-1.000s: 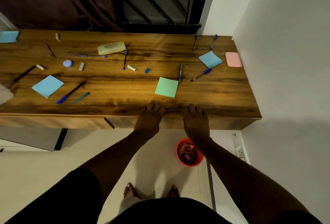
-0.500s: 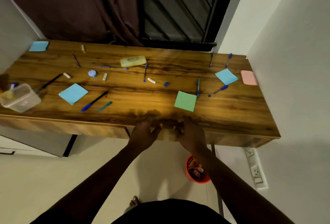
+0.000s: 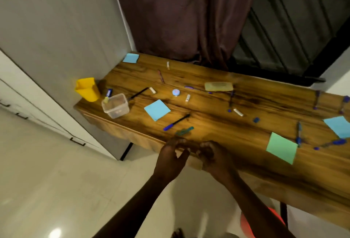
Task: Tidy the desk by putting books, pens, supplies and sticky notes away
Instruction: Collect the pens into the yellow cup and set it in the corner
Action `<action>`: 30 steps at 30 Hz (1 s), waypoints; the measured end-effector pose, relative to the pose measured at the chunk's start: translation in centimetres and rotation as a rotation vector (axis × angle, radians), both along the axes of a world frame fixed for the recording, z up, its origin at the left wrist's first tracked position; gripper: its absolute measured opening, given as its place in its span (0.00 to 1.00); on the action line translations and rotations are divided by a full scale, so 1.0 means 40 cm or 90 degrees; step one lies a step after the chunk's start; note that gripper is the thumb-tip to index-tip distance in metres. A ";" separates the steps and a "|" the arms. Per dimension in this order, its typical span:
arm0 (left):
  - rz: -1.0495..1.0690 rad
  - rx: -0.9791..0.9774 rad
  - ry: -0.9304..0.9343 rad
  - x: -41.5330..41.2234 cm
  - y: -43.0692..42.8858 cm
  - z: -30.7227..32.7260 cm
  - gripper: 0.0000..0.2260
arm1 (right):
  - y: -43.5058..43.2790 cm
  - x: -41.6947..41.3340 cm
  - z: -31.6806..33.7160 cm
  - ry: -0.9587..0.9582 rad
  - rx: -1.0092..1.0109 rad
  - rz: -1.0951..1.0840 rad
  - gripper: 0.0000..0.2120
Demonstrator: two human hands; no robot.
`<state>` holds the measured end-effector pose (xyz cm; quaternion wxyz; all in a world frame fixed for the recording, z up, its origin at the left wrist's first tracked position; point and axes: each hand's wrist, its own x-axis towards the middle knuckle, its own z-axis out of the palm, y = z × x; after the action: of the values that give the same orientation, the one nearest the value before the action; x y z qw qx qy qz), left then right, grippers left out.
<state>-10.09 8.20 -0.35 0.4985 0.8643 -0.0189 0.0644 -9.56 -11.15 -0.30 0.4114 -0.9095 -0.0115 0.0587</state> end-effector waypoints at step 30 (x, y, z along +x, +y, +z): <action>0.434 -0.051 0.021 0.333 0.624 0.071 0.18 | 0.679 0.582 0.068 0.027 0.167 0.276 0.18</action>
<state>3.22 33.17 2.51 0.4820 0.8017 0.2813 0.2141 13.73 16.02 2.44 0.5035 -0.8233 -0.2053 0.1626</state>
